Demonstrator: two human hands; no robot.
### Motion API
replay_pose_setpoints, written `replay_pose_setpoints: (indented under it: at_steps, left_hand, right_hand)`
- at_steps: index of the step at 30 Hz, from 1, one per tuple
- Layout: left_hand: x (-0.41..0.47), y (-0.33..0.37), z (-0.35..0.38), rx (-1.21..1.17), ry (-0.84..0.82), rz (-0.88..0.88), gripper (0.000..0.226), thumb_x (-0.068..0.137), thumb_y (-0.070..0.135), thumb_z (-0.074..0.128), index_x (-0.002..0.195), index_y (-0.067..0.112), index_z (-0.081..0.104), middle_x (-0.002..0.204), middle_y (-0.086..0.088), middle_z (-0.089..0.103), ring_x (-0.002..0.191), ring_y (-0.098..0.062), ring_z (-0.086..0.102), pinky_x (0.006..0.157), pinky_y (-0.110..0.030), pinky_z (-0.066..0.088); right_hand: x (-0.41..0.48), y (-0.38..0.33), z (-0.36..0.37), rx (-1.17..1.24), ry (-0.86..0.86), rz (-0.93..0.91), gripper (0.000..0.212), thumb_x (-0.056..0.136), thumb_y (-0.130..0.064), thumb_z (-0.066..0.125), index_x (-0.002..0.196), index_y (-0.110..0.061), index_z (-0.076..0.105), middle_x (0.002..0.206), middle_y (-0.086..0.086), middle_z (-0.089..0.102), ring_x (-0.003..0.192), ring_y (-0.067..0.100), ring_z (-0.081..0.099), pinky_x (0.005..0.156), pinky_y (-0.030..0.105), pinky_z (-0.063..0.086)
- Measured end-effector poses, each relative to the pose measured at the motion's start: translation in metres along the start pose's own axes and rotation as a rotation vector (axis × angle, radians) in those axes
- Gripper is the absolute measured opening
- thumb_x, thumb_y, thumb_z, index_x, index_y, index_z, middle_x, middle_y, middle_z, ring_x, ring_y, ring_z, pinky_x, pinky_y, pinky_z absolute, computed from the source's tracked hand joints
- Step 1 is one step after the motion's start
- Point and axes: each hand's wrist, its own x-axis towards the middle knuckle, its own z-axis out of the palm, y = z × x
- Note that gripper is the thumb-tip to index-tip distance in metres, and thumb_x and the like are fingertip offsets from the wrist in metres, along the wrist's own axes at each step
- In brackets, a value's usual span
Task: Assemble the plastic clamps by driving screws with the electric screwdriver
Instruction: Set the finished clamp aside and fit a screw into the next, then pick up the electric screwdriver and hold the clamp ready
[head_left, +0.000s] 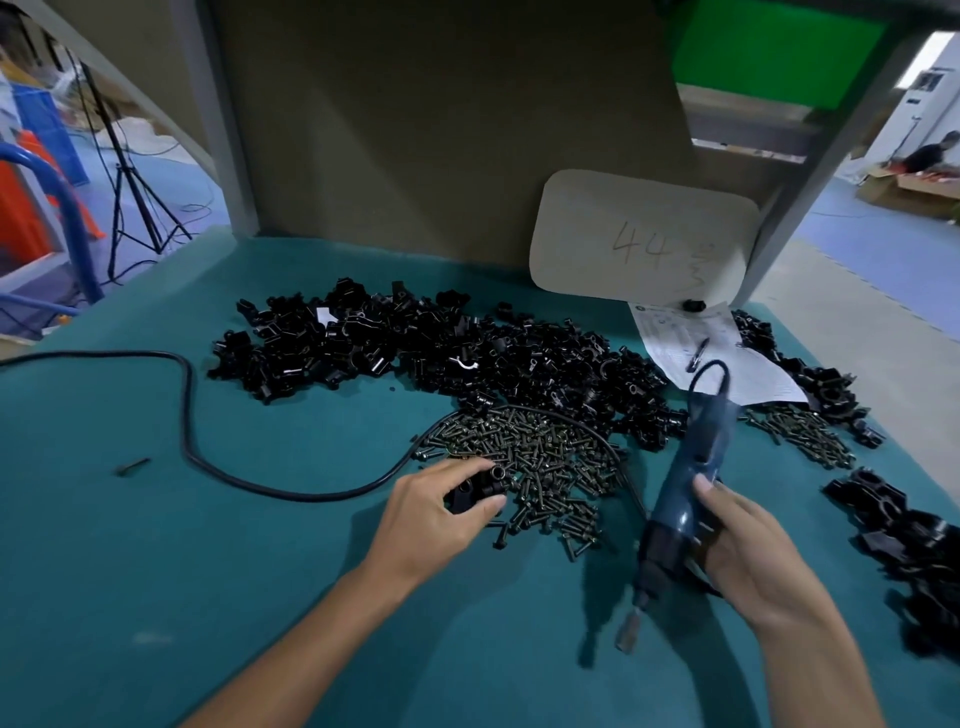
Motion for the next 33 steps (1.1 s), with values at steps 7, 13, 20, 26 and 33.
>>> replay_pose_setpoints:
  at_steps: [7,13,20,26,33]
  left_hand:
    - [-0.001,0.003,0.000,0.047,-0.032,-0.014,0.037,0.082,0.035,0.083,0.116,0.023,0.075,0.105,0.017,0.070,0.096,0.003,0.064,0.075,-0.016,0.055]
    - [-0.002,0.003,0.001,0.089,-0.050,0.020,0.036,0.082,0.034,0.083,0.115,0.022,0.075,0.104,0.016,0.072,0.096,0.003,0.065,0.078,-0.017,0.055]
    - [-0.003,0.004,0.001,0.120,-0.081,0.057,0.036,0.083,0.035,0.082,0.116,0.021,0.075,0.101,0.018,0.071,0.094,0.003,0.064,0.076,-0.012,0.051]
    - [-0.004,0.005,0.000,0.145,-0.117,0.080,0.039,0.083,0.036,0.082,0.118,0.021,0.074,0.096,0.028,0.064,0.093,0.012,0.061,0.077,-0.001,0.042]
    - [-0.004,0.003,0.001,0.154,-0.135,0.112,0.038,0.085,0.034,0.081,0.119,0.020,0.073,0.097,0.020,0.068,0.092,0.004,0.063,0.079,-0.009,0.048]
  right_hand:
    - [0.016,0.022,0.036,0.605,0.048,0.019,0.044,0.098,-0.026,0.056,0.140,-0.011,0.053,0.126,0.013,0.070,0.124,0.027,0.064,0.094,0.043,0.057]
    - [0.026,0.031,0.034,0.575,0.086,0.011,0.052,0.087,-0.029,0.066,0.133,-0.007,0.057,0.117,0.011,0.073,0.119,0.024,0.067,0.090,0.038,0.061]
    - [0.029,0.037,0.039,0.600,0.058,0.004,0.042,0.084,-0.022,0.069,0.122,-0.009,0.057,0.117,0.015,0.071,0.119,0.028,0.067,0.086,0.041,0.062]
    - [0.025,0.033,0.040,0.599,0.009,0.010,0.045,0.090,-0.034,0.065,0.128,-0.012,0.056,0.125,0.017,0.068,0.125,0.034,0.063,0.098,0.048,0.056]
    - [0.022,0.030,0.045,0.601,0.030,0.013,0.064,0.095,-0.052,0.053,0.144,-0.012,0.046,0.130,0.017,0.061,0.116,0.030,0.069,0.090,0.044,0.061]
